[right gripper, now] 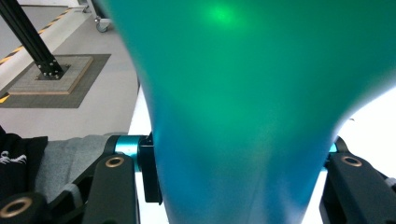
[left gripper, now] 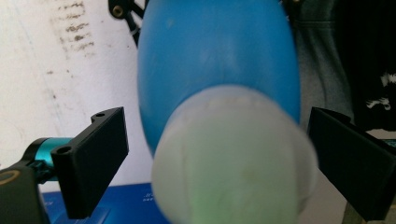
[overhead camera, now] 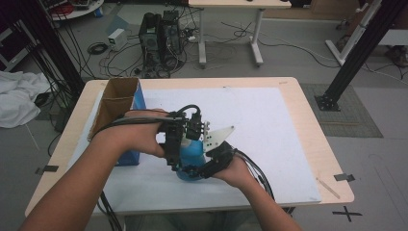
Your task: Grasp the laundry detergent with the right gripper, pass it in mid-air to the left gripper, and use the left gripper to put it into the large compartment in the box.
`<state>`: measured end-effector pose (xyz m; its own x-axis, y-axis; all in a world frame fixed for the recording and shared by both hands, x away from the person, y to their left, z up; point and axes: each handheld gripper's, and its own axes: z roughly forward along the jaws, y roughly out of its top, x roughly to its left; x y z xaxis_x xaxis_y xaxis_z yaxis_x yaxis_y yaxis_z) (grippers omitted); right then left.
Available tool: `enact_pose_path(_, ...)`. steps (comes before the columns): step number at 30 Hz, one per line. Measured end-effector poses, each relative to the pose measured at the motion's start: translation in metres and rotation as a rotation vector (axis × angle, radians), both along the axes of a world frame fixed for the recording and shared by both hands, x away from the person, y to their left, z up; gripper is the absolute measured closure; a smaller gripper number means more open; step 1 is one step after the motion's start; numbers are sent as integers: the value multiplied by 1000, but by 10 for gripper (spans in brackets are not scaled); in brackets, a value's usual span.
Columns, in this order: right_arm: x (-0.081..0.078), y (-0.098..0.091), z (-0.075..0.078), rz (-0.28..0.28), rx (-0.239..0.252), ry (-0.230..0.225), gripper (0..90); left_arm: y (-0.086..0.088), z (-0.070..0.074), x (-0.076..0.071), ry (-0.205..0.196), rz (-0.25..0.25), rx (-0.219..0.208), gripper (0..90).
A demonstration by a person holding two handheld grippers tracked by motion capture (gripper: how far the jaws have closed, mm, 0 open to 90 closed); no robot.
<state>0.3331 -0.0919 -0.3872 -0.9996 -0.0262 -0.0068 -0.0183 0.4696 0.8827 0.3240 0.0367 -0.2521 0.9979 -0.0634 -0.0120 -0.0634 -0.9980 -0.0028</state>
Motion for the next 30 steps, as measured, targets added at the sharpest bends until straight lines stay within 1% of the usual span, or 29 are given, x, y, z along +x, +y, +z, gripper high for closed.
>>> enact_pose_path(1,0,1,0,1,3,-3,438,0,0,0,-8,-13,-3,66)
enact_pose_path(2,1,2,0,7,1,-21,438,0,1,0,-5,-20,-7,66)
enact_pose_path(3,1,4,0,8,5,-20,439,1,0,-1,12,-9,-11,66)
enact_pose_path(4,1,4,0,6,2,-20,439,1,1,-2,8,-24,-10,66)
enact_pose_path(5,-1,4,0,2,-22,16,439,1,1,-2,12,-20,-9,66)
enact_pose_path(6,-2,4,1,3,-25,22,439,1,1,-1,13,-30,-16,66)
enact_pose_path(7,-2,5,1,5,-13,23,438,1,1,-2,7,-25,-22,66)
enact_pose_path(8,-2,5,2,3,-18,28,438,1,1,-3,6,-13,-22,66)
enact_pose_path(9,-2,5,3,6,-20,29,438,1,1,-3,-4,-21,-18,66)
enact_pose_path(11,-3,7,3,5,-15,23,439,1,2,-3,0,-24,-23,66)
enact_pose_path(12,-3,7,3,9,-14,22,438,0,2,-3,-7,-39,-24,66)
enact_pose_path(13,-1,9,3,8,0,0,439,0,2,-3,-14,-39,-25,66)
enact_pose_path(15,-2,10,4,6,-9,2,439,0,1,-5,-14,-27,-16,66)
enact_pose_path(16,-3,10,4,9,-14,17,439,0,1,-5,-14,-26,-12,66)
enact_pose_path(17,-3,11,5,8,-18,15,439,-1,1,-5,-20,-23,-5,67)
enact_pose_path(18,-4,12,5,10,-19,28,439,-1,1,-5,-21,-16,-4,67)
enact_pose_path(19,-5,12,6,16,-16,44,439,0,1,-4,-14,-20,-7,67)
enact_pose_path(20,-5,13,6,12,-12,43,439,0,1,-4,-24,-20,-3,67)
enact_pose_path(21,-4,14,6,13,-7,20,439,1,0,-6,-17,1,-5,67)
enact_pose_path(22,-3,14,6,14,-16,4,439,1,0,-5,-10,1,-7,74)
enact_pose_path(23,-4,14,6,11,-14,23,439,1,1,-4,-14,-3,-9,94)
enact_pose_path(24,-4,15,7,13,-16,18,439,1,1,-5,-12,5,-7,100)
enact_pose_path(25,-3,15,7,15,-11,4,439,2,2,-5,-15,2,-4,108)
enact_pose_path(26,-3,15,7,16,-10,5,439,2,2,-5,-16,8,-6,116)
enact_pose_path(27,-4,16,7,4,-6,9,439,2,2,-5,-17,8,-8,117)
enact_pose_path(28,-6,17,7,0,-1,33,439,2,2,-5,-18,10,-5,118)
enact_pose_path(30,-6,17,8,4,2,24,439,2,2,-5,-20,11,-1,133)
